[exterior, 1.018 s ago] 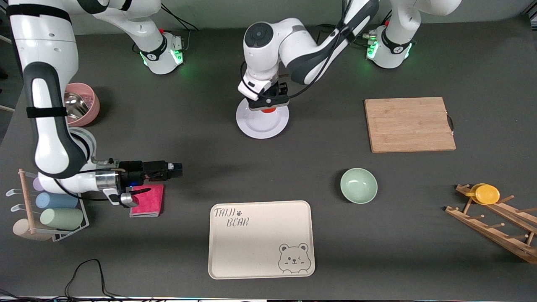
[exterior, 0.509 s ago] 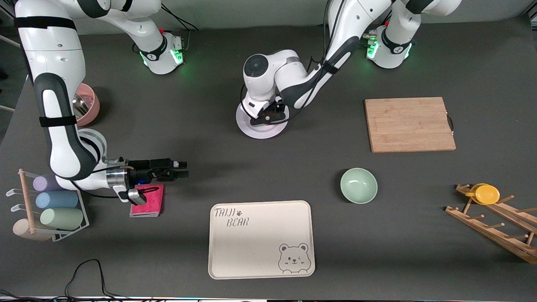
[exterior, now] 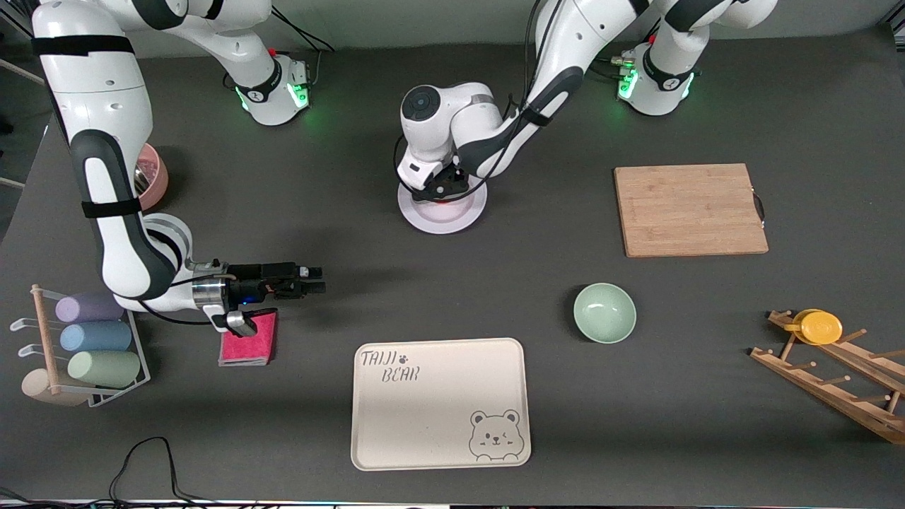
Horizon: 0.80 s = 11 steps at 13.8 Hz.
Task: Place orange and plate with both arms
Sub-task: 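Carry the orange onto the white plate with the left gripper, then release the orange on the plate and withdraw the left gripper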
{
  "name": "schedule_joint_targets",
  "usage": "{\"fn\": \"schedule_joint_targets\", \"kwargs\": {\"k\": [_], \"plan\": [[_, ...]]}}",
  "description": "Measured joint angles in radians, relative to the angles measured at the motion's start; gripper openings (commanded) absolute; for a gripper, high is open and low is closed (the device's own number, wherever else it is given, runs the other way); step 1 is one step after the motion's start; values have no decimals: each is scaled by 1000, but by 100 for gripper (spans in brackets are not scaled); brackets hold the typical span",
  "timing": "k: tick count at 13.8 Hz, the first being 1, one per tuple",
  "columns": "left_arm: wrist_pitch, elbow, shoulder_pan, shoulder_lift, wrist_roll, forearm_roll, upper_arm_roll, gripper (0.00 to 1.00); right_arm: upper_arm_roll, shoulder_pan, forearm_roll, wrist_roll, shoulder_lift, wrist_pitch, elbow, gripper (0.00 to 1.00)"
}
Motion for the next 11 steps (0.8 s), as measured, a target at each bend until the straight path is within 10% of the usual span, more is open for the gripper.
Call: {"fn": "schedule_joint_targets", "kwargs": {"k": [5,7,11], "plan": [[30,0,0,20,-2,5,6,62,-1,-7,9,-13,1,0,-58,100],[35,0,0,25,-2,10,6,100,-1,-7,10,-17,1,1,-83,100],[34,2,0,29,-2,20,6,100,-11,-8,11,-91,-3,1,-161,100]]}}
